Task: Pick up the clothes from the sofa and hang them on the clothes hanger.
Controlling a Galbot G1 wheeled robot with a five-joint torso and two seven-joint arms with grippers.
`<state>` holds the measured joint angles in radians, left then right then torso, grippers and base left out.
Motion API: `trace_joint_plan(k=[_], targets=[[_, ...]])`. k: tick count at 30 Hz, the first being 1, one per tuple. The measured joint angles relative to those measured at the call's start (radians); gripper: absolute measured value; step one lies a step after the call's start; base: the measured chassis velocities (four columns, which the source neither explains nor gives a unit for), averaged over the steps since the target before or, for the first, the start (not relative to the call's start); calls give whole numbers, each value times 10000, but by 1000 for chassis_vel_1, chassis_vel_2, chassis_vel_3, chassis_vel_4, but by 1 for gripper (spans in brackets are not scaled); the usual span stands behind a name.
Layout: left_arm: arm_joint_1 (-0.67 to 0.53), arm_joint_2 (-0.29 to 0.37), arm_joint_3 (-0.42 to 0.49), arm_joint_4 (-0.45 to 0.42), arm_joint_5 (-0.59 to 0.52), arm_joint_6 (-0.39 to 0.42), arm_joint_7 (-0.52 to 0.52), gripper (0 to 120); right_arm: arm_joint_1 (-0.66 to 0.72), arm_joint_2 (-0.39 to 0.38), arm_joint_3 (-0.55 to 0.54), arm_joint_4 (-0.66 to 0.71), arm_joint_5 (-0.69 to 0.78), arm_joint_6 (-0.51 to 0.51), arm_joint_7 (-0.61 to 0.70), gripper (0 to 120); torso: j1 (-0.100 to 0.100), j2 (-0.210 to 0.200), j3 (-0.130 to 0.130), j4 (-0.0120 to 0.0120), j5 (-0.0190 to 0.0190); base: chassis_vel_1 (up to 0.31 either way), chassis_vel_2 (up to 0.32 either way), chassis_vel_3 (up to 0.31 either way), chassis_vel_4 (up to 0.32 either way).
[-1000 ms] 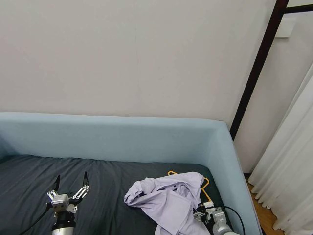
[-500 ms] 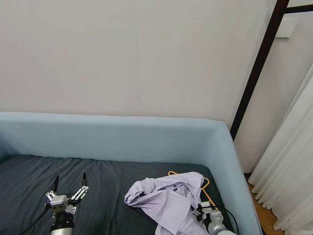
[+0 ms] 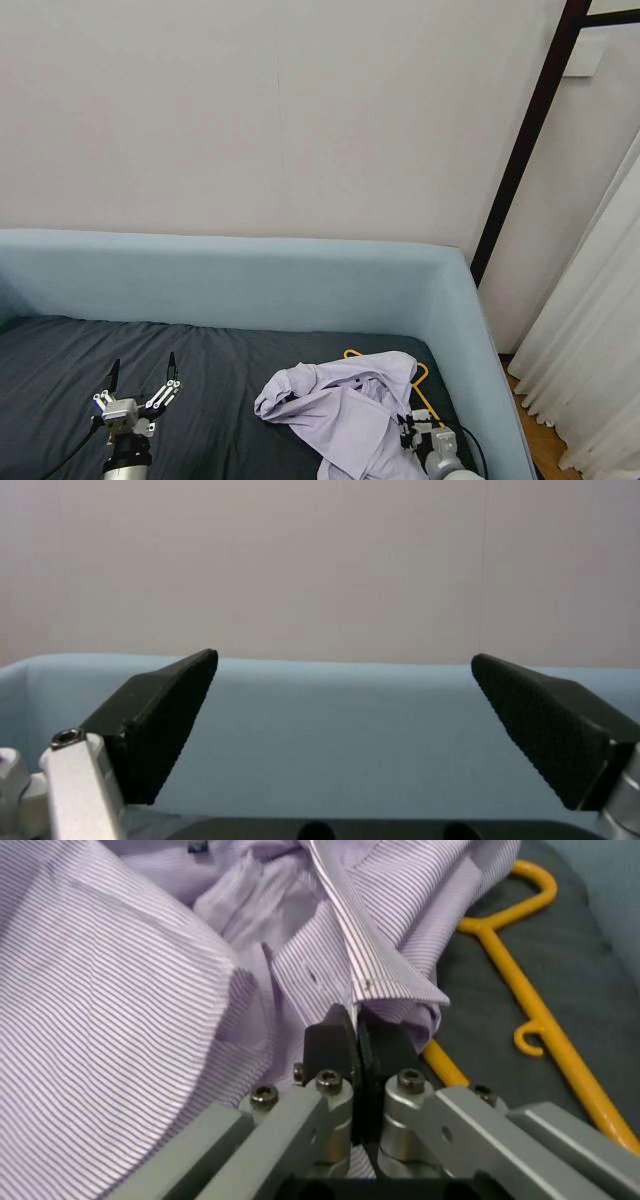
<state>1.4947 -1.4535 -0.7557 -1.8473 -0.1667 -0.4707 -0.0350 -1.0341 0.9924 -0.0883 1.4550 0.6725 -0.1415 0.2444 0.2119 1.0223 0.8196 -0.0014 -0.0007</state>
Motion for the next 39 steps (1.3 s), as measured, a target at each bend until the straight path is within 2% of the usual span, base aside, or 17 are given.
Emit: trace_joint_plan(k=[7,10,12,13,17,18,21,23,24,29,31,39], targets=[[22,23,42,-16,-17,-49,37,100,77,-654,576,1429,890,372,-1183,0,0,0,0,1,-1,0,0,0,0],[8,175,198,-101,-335,-140,333,100,641,-1536,660,2257,1964,554,-2260,0,0,0,0,1,0,0,0,0,0],[-42,283,352,-181,-1046,-140,757,100,1213,-2039,524,2532,2540,803,-2690,0,0,0,0,-1,-2,0,0,0,0],[-42,283,352,-181,-1046,-140,757,100,1213,-2039,524,2532,2540,803,-2690,0,0,0,0,-1,-2,0,0,0,0],[39,849,989,-445,-3657,106,2948,100,2998,-2861,-142,2867,3758,1165,-3271,0,0,0,1,0,-2,0,0,0,0],[39,849,989,-445,-3657,106,2948,100,2998,-2861,-142,2867,3758,1165,-3271,0,0,0,1,0,-2,0,0,0,0],[-148,1250,1192,-249,-4499,100,4619,100,4527,-3143,-791,3204,4721,1283,-3421,0,0,0,1,1,0,0,0,0,0],[-270,1403,1324,-46,-4541,-10,5278,100,5438,-3160,-1190,3502,5265,1302,-3332,0,1,-1,1,2,-1,0,0,0,0],[-270,1403,1324,-46,-4541,-10,5278,100,5438,-3160,-1190,3502,5265,1302,-3332,0,1,-1,1,2,-1,0,0,0,0],[-387,1421,1508,219,-4109,-289,5490,100,7174,-2944,-1758,4066,5937,1255,-3061,0,0,0,0,-3,-3,0,0,0,0],[-294,1363,1512,244,-3824,-452,5460,100,7789,-2708,-1858,4356,6261,1172,-2931,0,1,-1,1,7,-3,0,0,0,0],[-281,1134,2050,43,-2953,-890,5363,100,8012,-2468,-1508,4903,6387,993,-2885,0,1,0,0,-1,-1,0,0,0,0]])
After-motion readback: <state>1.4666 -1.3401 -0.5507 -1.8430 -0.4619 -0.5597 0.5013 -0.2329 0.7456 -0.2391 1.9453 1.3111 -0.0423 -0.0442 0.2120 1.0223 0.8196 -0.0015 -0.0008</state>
